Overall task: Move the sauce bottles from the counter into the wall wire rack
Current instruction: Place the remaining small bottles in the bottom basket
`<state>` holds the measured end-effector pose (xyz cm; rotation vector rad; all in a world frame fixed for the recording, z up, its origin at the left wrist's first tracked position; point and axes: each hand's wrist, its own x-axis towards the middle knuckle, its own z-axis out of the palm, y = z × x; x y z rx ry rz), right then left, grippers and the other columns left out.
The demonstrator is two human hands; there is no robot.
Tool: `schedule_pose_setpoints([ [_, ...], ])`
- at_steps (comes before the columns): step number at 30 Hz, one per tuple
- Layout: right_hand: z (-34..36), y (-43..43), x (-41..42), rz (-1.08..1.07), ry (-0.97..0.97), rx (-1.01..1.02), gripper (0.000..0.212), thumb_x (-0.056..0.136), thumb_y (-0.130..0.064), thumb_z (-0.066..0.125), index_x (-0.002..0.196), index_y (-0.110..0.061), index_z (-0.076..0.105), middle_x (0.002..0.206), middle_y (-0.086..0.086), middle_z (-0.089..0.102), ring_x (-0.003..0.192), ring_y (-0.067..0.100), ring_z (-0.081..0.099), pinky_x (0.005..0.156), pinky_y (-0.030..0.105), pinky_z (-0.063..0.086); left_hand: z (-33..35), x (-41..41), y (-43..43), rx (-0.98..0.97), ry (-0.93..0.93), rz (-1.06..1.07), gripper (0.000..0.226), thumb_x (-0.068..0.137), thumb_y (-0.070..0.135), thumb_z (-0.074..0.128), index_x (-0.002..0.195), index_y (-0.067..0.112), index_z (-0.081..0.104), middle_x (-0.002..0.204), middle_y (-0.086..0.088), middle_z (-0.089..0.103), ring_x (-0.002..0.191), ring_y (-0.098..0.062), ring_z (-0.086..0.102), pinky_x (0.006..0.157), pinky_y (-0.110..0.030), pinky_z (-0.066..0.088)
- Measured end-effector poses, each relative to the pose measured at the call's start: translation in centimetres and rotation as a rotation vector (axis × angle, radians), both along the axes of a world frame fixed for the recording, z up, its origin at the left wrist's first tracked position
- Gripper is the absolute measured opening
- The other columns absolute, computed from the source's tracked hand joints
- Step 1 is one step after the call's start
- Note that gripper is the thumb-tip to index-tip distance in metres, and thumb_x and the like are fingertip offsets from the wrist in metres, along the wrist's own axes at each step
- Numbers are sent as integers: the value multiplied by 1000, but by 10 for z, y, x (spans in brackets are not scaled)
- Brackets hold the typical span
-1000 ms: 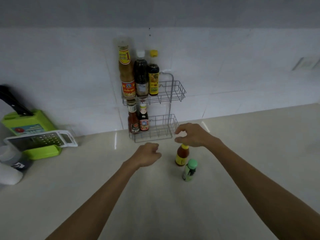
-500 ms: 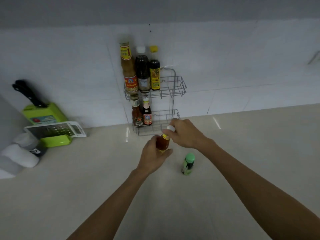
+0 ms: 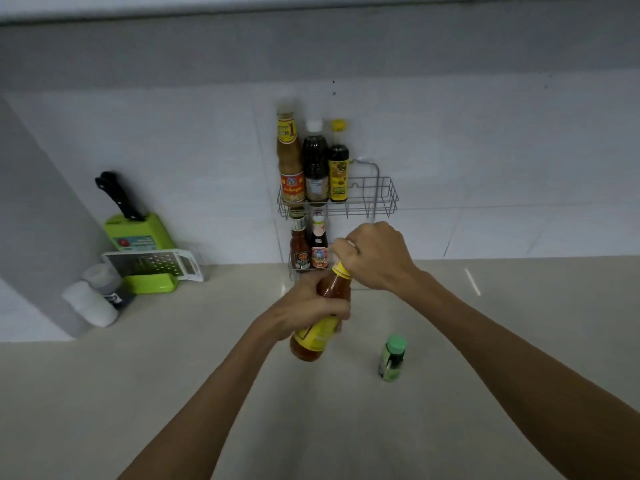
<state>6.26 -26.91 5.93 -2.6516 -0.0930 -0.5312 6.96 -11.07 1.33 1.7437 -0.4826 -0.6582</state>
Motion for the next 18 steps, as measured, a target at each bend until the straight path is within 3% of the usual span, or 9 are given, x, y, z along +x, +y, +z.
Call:
schedule_pose_setpoints([
  [6, 43, -8, -16, 366, -130, 69, 58, 92, -57, 49, 54, -13, 43, 45, 0, 40, 44, 14, 38, 47, 38, 33, 31, 8, 3, -411, 519, -660, 29, 66, 3, 67, 91, 1, 51, 70, -14, 57, 57, -27, 58, 64, -33, 47],
  [9, 44, -7, -23, 414, -185, 158, 51, 95, -49, 50, 55, -19, 39, 46, -1, 38, 46, 14, 39, 47, 35, 32, 42, 6, 2, -442, 651, -822, 28, 69, 4, 66, 91, 1, 50, 71, -14, 57, 57, -25, 59, 63, -32, 50],
  [11, 39, -8, -21, 303, -188, 154, 48, 90, -50, 45, 51, -22, 39, 45, -2, 40, 47, 12, 41, 48, 32, 30, 43, 5, -1, -333, 482, -666, 22, 71, 2, 63, 91, 1, 52, 69, -15, 60, 56, -27, 61, 62, -33, 51],
  [15, 31, -21, -8, -69, 91, -41, 56, 82, -63, 33, 51, -18, 45, 58, -1, 53, 62, 24, 53, 53, 31, 31, 34, -1, -16, 149, -251, 121, 21, 62, 19, 74, 77, 11, 61, 67, -6, 68, 56, -22, 70, 61, -40, 61],
  [16, 28, -24, -6, -67, 168, -60, 62, 85, -69, 30, 52, -18, 45, 60, -1, 53, 61, 22, 53, 55, 31, 32, 33, -1, -16, 191, -326, 201, 22, 60, 21, 74, 76, 13, 62, 68, -5, 68, 57, -21, 71, 61, -40, 61],
  [18, 25, -27, -7, 61, 192, 4, 72, 87, -79, 28, 52, -16, 39, 52, -5, 44, 52, 14, 46, 54, 31, 32, 31, 5, -11, 152, -214, 63, 18, 62, 16, 73, 75, 11, 61, 67, -7, 66, 57, -24, 69, 63, -40, 59],
])
